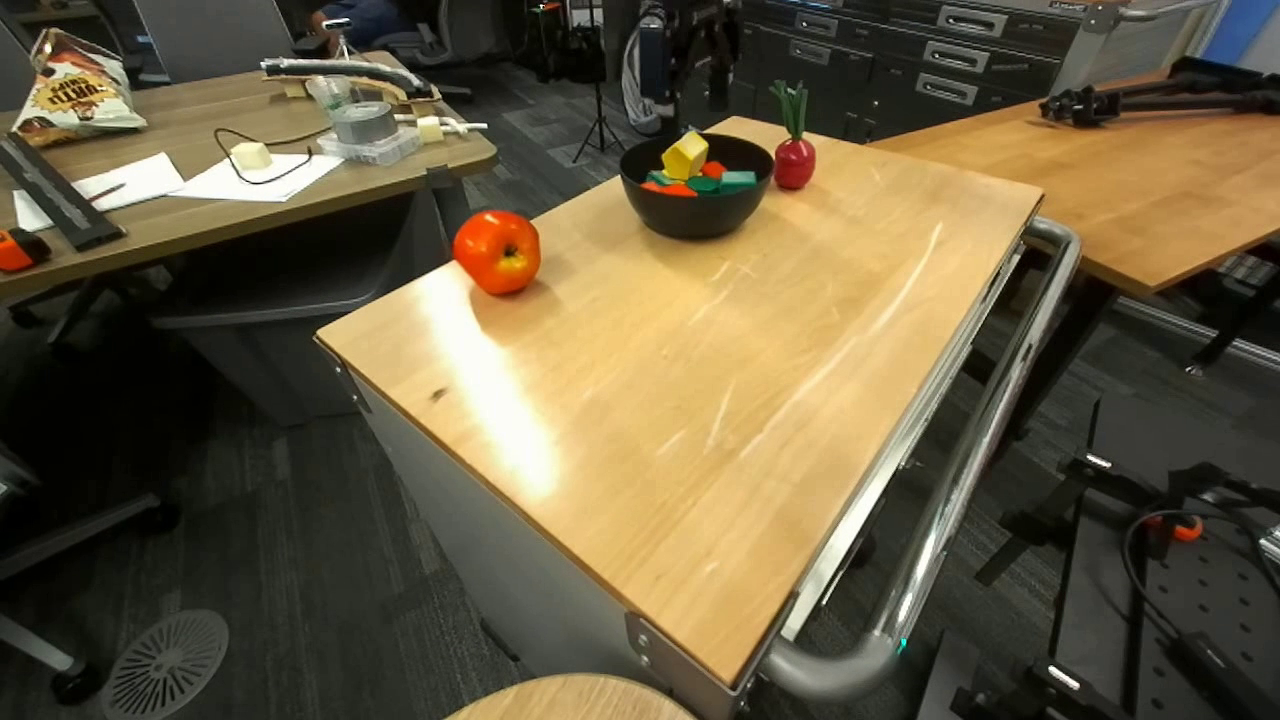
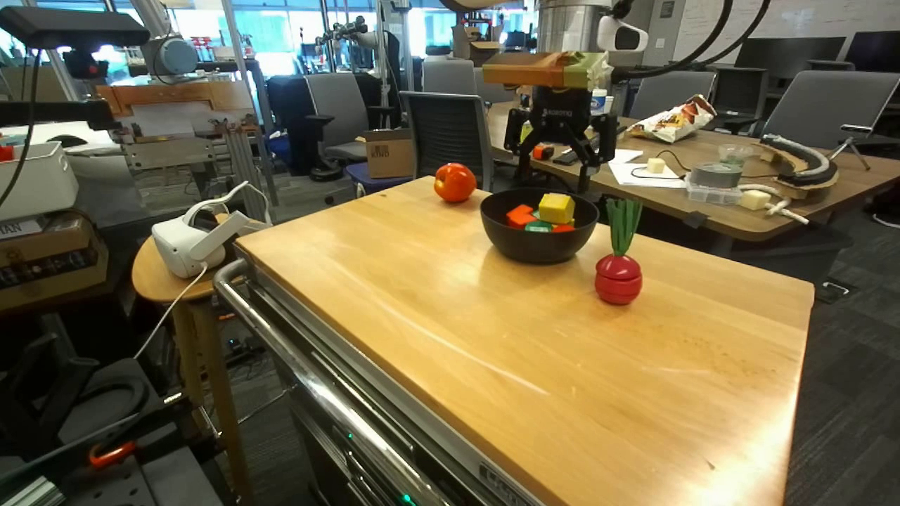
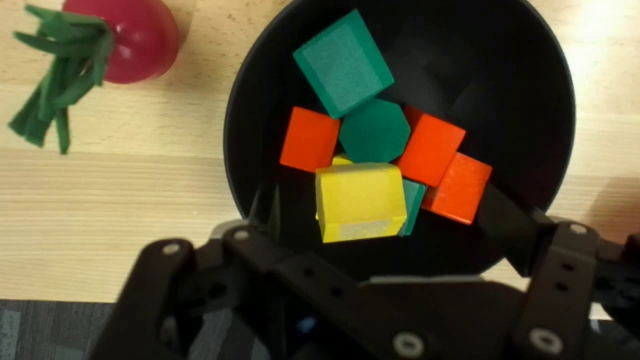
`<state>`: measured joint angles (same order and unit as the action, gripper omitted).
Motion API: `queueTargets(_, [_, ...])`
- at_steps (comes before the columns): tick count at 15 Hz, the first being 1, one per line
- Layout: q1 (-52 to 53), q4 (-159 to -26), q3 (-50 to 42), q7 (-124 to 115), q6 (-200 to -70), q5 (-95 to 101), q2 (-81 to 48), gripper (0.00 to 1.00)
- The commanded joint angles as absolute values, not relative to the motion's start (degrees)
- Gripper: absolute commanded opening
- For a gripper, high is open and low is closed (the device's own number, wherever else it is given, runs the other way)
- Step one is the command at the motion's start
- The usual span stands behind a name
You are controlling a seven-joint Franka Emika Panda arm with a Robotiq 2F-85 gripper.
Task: Move the apple to the left, take the radish and blocks out of the black bowl
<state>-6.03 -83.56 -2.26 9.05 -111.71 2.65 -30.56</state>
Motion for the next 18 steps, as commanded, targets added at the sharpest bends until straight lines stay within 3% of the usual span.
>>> queueTargets(1, [-5.3,-80.2,-2.9,8.6,-109.6,4.9,-33.4,1.0])
queueTargets(3, [-5.4,-79.6,-2.8,8.4,-109.6,5.2,-34.4,0.74])
queueTargets(10, [-5.4,-78.1,-2.7,8.3,-108.2,5.0,-35.9,0.21])
queueTargets(18, [-2.4,-85.6,-3.3,2.8,-106.2,8.5,-25.7,0.21])
